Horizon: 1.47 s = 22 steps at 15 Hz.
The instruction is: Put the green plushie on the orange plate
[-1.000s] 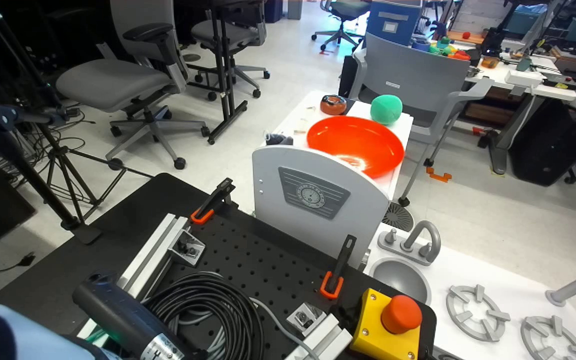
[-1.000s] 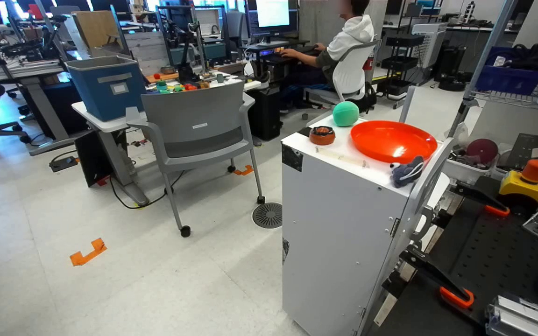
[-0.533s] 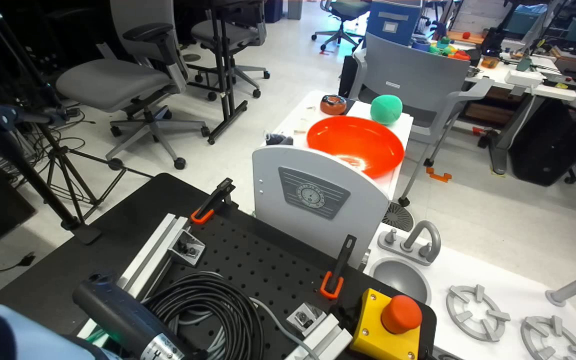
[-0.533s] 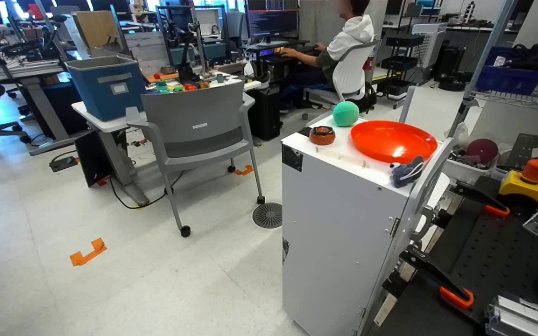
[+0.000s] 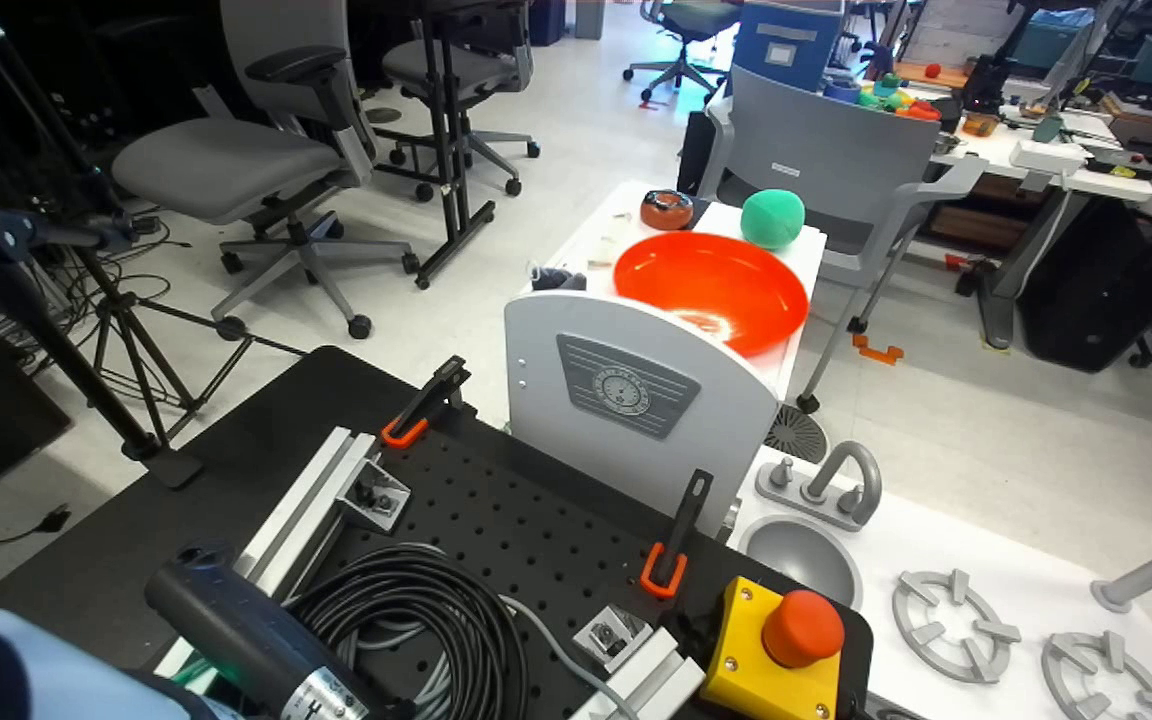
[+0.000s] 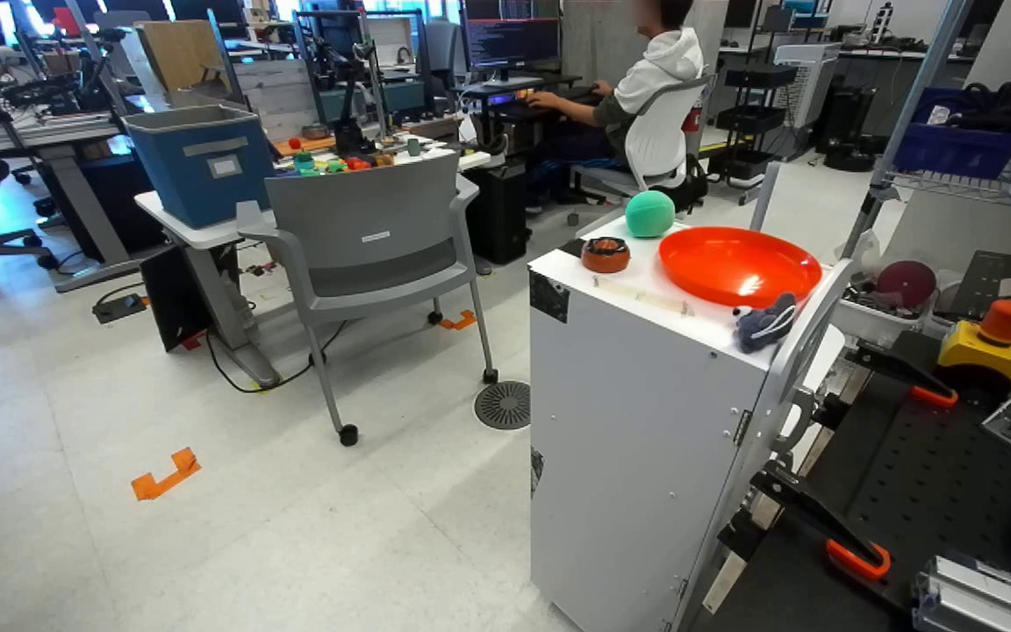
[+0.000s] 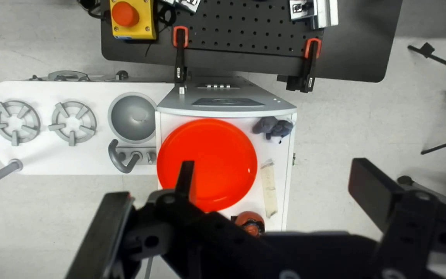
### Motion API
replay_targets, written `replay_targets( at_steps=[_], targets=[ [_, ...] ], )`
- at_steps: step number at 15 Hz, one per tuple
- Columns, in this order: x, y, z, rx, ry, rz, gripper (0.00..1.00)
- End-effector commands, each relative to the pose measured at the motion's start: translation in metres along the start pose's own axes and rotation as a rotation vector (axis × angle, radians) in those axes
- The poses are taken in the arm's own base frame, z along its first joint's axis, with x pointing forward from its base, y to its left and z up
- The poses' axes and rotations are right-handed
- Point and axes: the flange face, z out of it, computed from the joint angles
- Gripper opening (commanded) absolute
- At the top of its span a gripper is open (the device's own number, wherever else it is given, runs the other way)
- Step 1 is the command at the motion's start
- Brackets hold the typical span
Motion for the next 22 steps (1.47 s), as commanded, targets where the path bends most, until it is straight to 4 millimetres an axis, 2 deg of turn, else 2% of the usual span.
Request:
replay_targets(
  at_steps=[1, 8, 11, 15, 22],
  targets=[
    [0.030, 0.006, -0.004, -0.005, 0.051, 0.027, 1.00],
    [0.080, 0.013, 0.007, -0.066, 0.094, 0.099, 1.00],
    [0.100, 0.025, 0.008, -0.070, 0.088, 0.146, 1.00],
    [0.120, 0.043, 0.008, -0.045, 0.047, 0.175, 1.00],
    [0.143, 0.070, 0.005, -0.020, -0.014, 0.205, 1.00]
  ],
)
